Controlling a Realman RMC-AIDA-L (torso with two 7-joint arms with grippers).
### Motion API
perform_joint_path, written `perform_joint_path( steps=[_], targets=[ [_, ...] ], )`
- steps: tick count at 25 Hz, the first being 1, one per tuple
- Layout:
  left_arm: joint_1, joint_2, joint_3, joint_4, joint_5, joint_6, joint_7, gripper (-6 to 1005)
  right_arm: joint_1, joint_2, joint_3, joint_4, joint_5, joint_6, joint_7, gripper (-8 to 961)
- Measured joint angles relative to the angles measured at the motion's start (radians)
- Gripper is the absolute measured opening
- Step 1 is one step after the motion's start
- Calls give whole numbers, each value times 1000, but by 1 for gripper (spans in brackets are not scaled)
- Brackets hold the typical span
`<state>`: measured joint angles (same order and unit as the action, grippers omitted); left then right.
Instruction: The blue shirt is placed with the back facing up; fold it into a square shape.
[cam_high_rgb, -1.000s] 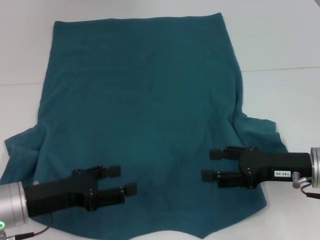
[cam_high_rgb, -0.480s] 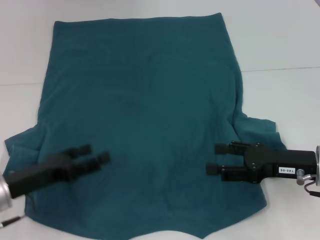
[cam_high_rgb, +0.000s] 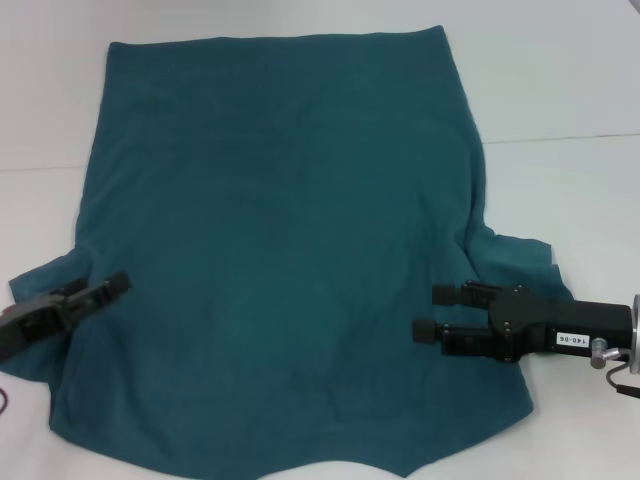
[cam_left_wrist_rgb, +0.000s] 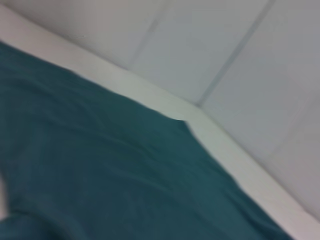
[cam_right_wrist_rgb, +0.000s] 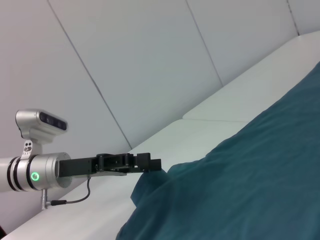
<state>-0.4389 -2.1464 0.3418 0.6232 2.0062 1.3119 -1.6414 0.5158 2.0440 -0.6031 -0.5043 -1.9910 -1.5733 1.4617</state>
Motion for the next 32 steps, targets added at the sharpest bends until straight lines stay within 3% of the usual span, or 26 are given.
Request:
perform_joint_path(
  steps=[16, 32],
  targets=[
    [10, 26, -101, 5, 12, -95, -7, 860, 0, 1, 8, 0, 0, 9, 5, 897],
    [39, 16, -86, 4, 52, -143, -8, 861, 9, -1, 8, 0, 0, 9, 8, 897]
  ],
)
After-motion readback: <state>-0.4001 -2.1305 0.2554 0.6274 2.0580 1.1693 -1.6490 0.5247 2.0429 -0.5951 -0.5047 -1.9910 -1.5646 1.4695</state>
